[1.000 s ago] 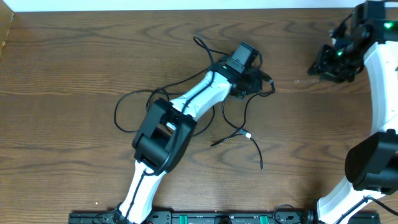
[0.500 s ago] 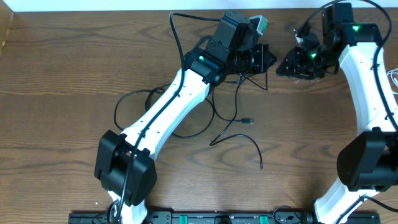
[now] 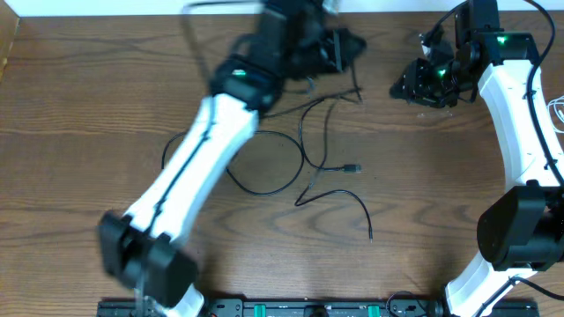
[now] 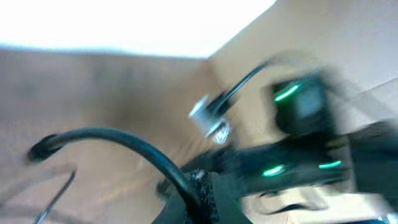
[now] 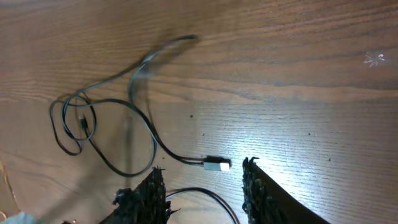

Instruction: Untangle cables

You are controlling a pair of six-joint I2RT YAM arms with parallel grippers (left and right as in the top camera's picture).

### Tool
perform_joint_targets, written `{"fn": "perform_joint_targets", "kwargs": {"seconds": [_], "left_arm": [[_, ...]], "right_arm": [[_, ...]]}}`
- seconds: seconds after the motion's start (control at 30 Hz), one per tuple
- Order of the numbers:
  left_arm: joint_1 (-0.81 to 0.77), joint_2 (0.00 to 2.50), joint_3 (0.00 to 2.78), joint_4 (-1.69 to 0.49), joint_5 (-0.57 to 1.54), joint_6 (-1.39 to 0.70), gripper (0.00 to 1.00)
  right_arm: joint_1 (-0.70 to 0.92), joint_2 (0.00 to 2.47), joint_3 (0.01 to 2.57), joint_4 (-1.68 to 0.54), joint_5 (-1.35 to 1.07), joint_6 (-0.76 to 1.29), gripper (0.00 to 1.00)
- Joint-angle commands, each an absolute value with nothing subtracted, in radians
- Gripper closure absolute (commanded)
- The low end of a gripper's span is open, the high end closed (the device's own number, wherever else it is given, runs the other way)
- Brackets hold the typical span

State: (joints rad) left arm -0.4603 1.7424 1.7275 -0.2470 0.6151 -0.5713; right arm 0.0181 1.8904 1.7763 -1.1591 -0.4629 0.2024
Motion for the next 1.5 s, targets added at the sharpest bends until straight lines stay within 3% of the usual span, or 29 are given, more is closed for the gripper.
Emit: {"fn": "perform_joint_targets", "kwargs": {"seconds": [0.0,0.43,0.73,1.07,1.33,1.47], "left_arm": [[-0.414,1.586,1.744,-0.184,0.623,-0.556,0.92],[-0.303,1.232,1.745,-0.072,0.35,-0.526,0.93],[-0.251,1.119,1.745,-0.034,-0.061,-0.343,0.93],[-0.179,1.072,1.745,-0.317,-0.309,-0.21,0.92],[-0.145,1.087,1.745,-0.498,-0.308,-0.21,0.93],[-0.145,1.095,1.745,-0.504,-0.308,-0.21,0.93]], "right_arm": [[0.023,1.892,1.771,-1.158,-0.463,0.216,0.6],[0.137,1.892,1.771,-1.125,-0.482,0.167,0.54],[0.29,1.892,1.771,-1.071,-0.505,0.167,0.45],[0.498,1.937,1.771,-1.04,-0.5,0.104,0.33],[0.618,2.009,1.77,-1.069,-0.5,-0.023,0.15],[0.653,2.079,1.77,-1.067,-0.463,-0.032,0.16]]}}
